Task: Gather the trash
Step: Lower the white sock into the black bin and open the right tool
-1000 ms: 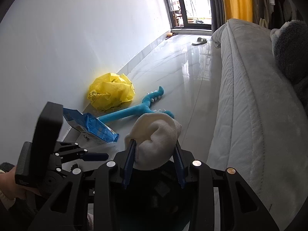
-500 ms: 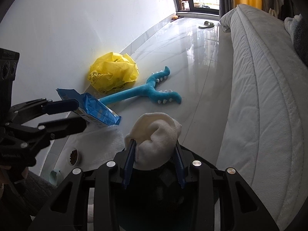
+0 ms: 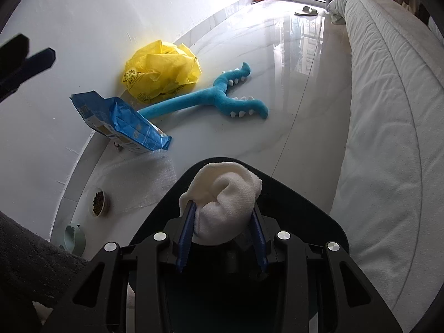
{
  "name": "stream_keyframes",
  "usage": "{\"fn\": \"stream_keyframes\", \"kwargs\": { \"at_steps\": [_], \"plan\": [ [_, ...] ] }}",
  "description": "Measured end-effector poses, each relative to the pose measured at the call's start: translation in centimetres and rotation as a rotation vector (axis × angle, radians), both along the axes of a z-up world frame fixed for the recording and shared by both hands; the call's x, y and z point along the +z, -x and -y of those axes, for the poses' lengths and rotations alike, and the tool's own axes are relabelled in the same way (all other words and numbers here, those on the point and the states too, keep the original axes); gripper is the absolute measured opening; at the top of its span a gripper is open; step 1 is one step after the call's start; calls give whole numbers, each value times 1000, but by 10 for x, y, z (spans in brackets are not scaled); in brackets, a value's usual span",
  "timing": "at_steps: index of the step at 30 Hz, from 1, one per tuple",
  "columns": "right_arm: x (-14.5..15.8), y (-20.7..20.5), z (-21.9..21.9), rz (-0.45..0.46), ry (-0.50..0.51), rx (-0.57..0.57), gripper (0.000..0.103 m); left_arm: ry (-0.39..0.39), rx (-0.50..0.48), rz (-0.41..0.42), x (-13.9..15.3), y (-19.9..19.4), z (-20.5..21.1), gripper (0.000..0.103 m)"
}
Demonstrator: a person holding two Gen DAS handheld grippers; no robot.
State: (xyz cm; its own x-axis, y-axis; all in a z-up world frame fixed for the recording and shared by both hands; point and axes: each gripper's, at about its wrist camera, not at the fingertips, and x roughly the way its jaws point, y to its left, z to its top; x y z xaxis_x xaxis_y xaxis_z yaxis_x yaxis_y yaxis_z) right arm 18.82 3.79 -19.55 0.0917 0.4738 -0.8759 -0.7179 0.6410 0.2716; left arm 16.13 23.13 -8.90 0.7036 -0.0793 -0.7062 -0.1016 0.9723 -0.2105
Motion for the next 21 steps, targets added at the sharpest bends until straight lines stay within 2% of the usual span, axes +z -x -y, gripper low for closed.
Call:
{"fn": "stream_keyframes", "kwargs": {
  "at_steps": [7, 15, 17, 21],
  "plan": [
    [-29, 1, -5, -53, 81, 16, 39, -28, 7, 75, 16, 7, 0, 67],
    [-67, 13, -8, -106, 231, 47, 39, -2, 21, 153, 37, 13, -1, 68],
    [-72, 15, -7, -116, 266, 46, 41, 7, 17, 175, 44, 13, 1, 69],
    [-74, 19, -3, -129, 309, 36, 52, -3, 12, 221, 57, 14, 8, 70]
  ]
}}
